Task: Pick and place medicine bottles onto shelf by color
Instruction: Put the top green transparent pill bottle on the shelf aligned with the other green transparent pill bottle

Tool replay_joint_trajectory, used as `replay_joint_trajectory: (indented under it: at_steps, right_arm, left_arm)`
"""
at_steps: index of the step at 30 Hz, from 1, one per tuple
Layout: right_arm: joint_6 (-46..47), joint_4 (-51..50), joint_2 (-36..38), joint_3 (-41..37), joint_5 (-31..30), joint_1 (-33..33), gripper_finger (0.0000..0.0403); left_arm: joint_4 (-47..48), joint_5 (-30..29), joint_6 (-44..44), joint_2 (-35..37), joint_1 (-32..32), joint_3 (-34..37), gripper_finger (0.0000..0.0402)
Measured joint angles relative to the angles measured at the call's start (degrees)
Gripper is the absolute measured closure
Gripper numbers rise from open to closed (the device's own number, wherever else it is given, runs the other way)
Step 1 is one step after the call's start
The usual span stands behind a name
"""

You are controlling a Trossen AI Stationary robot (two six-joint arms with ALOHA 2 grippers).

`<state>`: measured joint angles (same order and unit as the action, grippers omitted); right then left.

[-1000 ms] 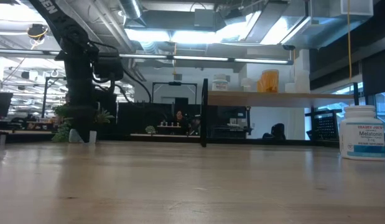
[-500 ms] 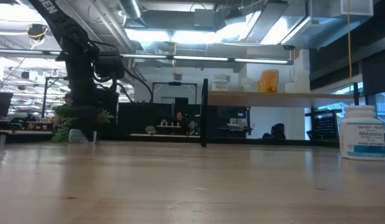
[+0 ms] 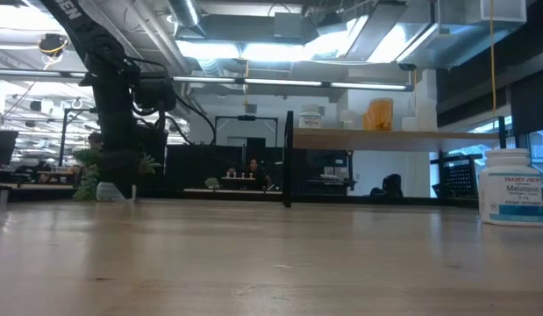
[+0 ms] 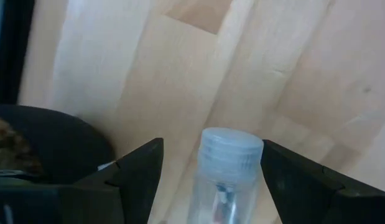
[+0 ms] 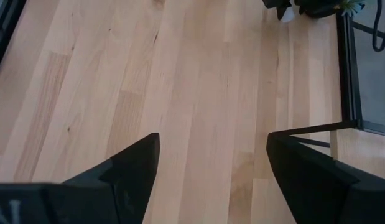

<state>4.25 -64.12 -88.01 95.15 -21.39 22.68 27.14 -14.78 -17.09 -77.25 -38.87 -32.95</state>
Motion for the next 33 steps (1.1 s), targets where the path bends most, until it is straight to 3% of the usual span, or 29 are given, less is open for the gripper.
replay_joint_trajectory:
  at_steps: [13, 22, 33]
  right_arm:
    - [0.0, 0.0, 0.0, 0.0, 0.0, 0.0, 0.0106]
    - [0.1, 0.0, 0.0, 0.0, 0.0, 0.0, 0.0106]
    - [0.2, 0.0, 0.0, 0.0, 0.5, 0.0, 0.0106]
  left_arm:
    - [0.6, -0.5, 0.1, 0.0, 0.0, 0.0, 0.0143]
    - [0.9, -0.7, 7.7, 0.0, 0.0, 0.0, 0.0143]
    - [1.8, 1.4, 8.4, 0.0, 0.0, 0.0, 0.0143]
